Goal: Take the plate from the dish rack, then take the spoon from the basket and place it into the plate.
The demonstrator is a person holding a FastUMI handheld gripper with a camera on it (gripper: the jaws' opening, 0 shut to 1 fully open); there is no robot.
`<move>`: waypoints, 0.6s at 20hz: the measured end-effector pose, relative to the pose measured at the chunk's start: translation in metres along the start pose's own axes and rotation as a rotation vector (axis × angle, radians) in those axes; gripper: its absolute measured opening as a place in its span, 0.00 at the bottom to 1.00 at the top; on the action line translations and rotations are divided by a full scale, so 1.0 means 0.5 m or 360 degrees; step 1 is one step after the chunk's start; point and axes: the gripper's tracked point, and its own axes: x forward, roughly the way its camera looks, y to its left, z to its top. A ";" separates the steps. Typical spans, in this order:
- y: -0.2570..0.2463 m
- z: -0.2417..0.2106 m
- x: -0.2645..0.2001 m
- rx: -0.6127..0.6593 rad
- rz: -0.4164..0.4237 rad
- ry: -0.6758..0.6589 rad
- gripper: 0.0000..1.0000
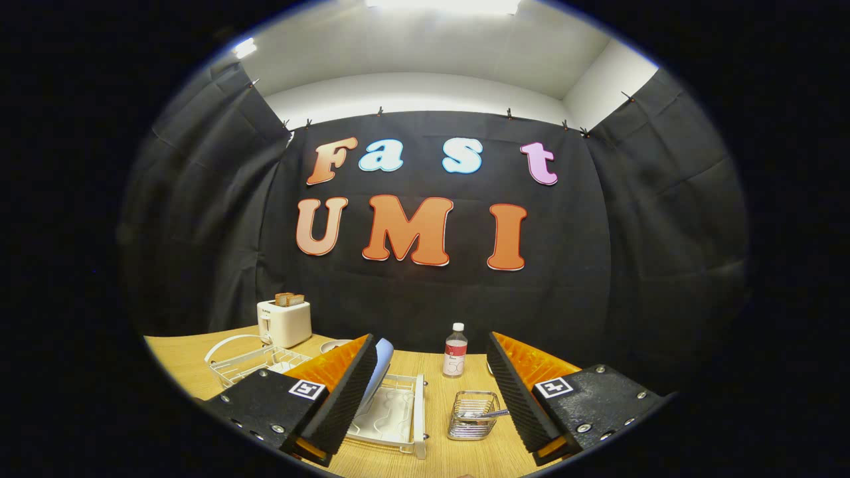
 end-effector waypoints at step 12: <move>0.014 0.015 0.050 0.0074 0.0098 0.0086 0.99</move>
